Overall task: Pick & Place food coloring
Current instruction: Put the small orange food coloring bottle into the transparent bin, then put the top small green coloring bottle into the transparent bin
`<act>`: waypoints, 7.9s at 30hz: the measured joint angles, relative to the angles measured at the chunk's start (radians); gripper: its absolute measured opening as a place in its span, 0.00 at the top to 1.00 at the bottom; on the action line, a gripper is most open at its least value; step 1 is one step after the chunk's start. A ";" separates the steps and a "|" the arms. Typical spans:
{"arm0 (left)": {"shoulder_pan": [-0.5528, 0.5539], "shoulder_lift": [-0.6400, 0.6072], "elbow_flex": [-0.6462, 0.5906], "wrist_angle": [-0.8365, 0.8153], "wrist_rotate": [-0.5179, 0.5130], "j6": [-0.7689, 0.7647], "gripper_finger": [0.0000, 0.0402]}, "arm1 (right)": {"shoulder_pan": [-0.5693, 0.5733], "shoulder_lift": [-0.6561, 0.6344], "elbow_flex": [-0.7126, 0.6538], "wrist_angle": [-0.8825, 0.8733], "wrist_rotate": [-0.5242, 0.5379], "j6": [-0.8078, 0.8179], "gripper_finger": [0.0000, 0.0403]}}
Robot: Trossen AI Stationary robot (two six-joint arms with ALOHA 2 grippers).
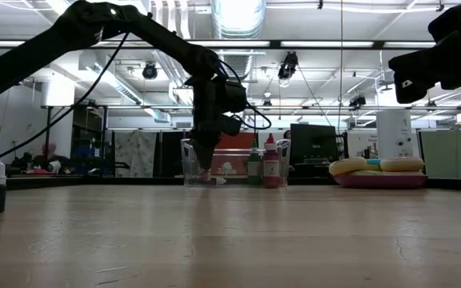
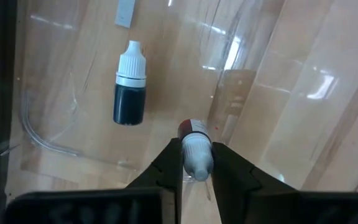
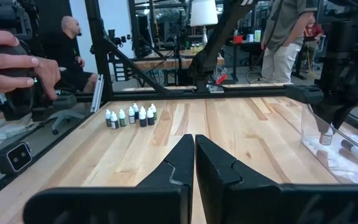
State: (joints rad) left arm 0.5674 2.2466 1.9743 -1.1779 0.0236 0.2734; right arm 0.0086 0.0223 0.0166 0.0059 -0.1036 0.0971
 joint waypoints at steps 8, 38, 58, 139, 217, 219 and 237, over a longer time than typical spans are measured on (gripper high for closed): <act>0.000 0.000 0.000 0.000 0.001 0.006 0.79 | 0.000 0.000 0.000 0.000 0.000 0.000 0.98; -0.011 -0.008 0.214 -0.168 0.008 -0.075 0.76 | 0.000 0.000 0.000 0.000 0.000 0.000 0.98; -0.202 -0.152 0.280 -0.237 0.016 -0.135 0.76 | 0.000 0.000 0.000 0.000 0.000 0.000 0.98; -1.092 -0.982 -1.020 0.205 0.031 -0.712 0.47 | 0.000 0.000 0.000 0.000 0.000 0.000 0.98; -1.106 -0.728 -1.130 0.430 0.030 -0.783 0.70 | 0.000 0.000 0.000 0.000 0.000 0.000 0.98; -1.105 -0.728 -1.130 0.430 0.030 -0.785 0.74 | 0.000 0.000 0.000 0.000 0.000 0.000 0.98; -1.103 -0.764 -1.124 0.419 0.074 -0.826 0.89 | 0.000 0.000 0.000 0.000 0.000 0.000 0.98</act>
State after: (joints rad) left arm -0.5358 1.4825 0.8507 -0.7593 0.0975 -0.5526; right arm 0.0088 0.0219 0.0166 0.0059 -0.1040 0.0971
